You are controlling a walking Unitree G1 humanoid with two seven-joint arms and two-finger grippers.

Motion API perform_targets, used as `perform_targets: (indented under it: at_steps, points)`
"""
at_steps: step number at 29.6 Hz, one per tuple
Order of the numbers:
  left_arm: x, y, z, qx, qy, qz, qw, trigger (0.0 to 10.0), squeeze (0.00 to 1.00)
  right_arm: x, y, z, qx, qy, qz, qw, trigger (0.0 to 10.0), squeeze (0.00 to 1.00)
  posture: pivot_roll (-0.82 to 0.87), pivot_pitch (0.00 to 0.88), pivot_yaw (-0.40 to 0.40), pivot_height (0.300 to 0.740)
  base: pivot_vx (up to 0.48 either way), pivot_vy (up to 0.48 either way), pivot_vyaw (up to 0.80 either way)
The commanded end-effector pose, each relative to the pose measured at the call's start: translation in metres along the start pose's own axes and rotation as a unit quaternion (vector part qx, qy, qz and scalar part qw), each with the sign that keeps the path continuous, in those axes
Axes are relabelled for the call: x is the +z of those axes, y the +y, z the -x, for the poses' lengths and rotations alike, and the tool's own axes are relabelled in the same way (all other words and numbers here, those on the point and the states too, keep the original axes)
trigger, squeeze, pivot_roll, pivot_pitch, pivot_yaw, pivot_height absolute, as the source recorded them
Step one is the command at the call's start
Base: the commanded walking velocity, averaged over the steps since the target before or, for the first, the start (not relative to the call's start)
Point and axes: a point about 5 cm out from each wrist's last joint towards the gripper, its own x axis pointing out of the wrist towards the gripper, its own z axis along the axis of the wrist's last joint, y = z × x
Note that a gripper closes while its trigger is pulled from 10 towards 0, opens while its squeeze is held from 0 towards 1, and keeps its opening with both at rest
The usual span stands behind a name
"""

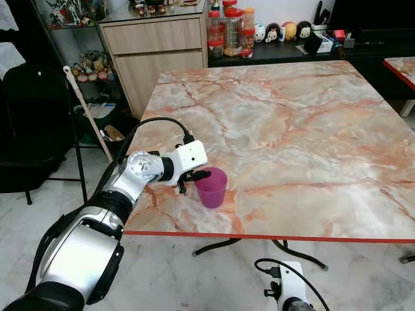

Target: Setting the table

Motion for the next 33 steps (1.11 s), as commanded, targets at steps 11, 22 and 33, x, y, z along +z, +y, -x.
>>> perform_targets:
  at_steps: [11, 22, 33]
  points:
    - [-0.0003, 0.0018, -0.0016, -0.001, 0.022, -0.019, 1.000, 10.0, 0.00, -0.0012, 0.0024, 0.0000, -0.001, 0.003, -0.008, 1.000, 10.0, 0.00, 0.05, 0.000, 0.095, 0.714, 0.000, 0.000, 0.00]
    - [0.0005, 0.0044, -0.0003, 0.005, 0.019, -0.016, 1.000, 1.7, 0.00, -0.0012, 0.0022, 0.0000, -0.002, 0.002, -0.007, 1.000, 10.0, 0.00, 0.05, 0.000, 0.094, 0.714, 0.000, 0.000, 0.00]
    - [-0.0007, 0.0026, 0.0000, -0.004, 0.018, -0.012, 1.000, 0.0, 0.00, -0.0006, 0.0025, -0.0001, -0.002, 0.002, -0.007, 1.000, 10.0, 0.00, 0.05, 0.000, 0.094, 0.714, 0.000, 0.000, 0.00]
